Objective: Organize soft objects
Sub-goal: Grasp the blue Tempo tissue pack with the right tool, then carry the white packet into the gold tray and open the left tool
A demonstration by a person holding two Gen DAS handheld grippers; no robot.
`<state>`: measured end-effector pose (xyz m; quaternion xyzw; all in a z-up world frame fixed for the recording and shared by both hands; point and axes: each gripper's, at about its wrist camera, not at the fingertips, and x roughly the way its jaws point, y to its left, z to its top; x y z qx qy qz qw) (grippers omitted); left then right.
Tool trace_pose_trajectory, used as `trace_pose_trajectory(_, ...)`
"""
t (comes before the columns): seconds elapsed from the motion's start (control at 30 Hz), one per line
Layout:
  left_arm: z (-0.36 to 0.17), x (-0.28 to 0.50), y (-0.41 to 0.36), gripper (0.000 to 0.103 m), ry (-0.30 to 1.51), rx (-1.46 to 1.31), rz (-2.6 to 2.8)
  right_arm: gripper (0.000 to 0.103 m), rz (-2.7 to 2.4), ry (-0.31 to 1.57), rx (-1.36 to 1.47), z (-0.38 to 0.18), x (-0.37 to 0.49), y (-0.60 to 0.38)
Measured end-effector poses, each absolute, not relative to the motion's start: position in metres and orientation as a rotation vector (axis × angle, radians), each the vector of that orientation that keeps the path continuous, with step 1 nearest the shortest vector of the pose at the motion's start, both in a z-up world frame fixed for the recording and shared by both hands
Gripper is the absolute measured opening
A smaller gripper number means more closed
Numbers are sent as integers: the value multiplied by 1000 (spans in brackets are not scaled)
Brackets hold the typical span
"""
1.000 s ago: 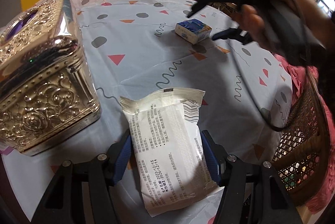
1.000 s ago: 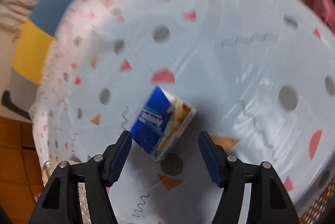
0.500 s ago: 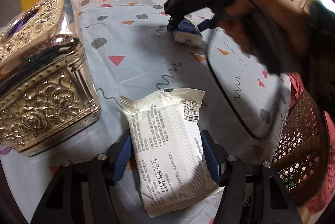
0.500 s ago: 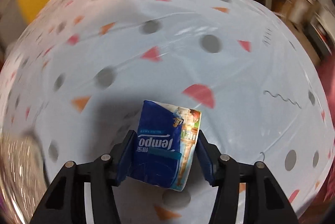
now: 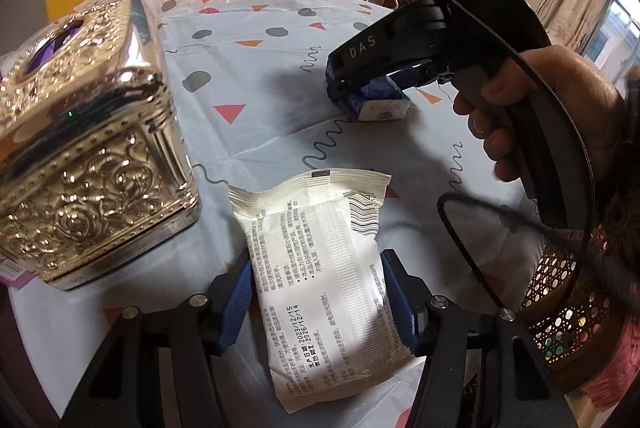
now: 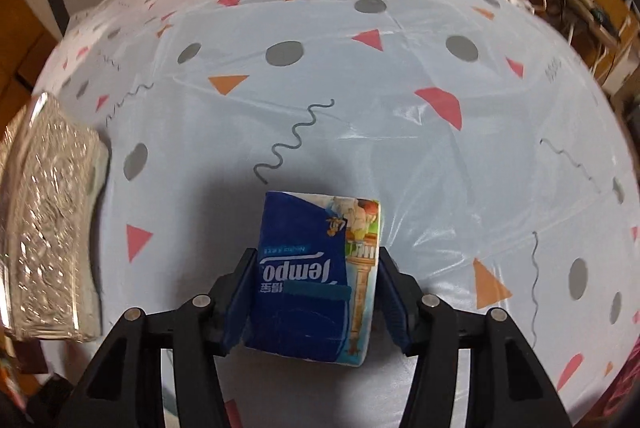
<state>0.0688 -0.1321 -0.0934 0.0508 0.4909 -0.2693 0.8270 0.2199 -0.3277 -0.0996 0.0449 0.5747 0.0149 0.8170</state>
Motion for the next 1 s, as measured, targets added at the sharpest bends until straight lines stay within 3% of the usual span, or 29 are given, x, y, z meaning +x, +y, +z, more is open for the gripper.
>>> trace_pose_trajectory(0.67,-10,96,-136,59,863,76,-566,54,1,1215,115,-103,228,-327)
trace_pose_trajectory(1.0,40,131,-82,59,763,-47,-446,54,0,1204,70,-105,228,-323)
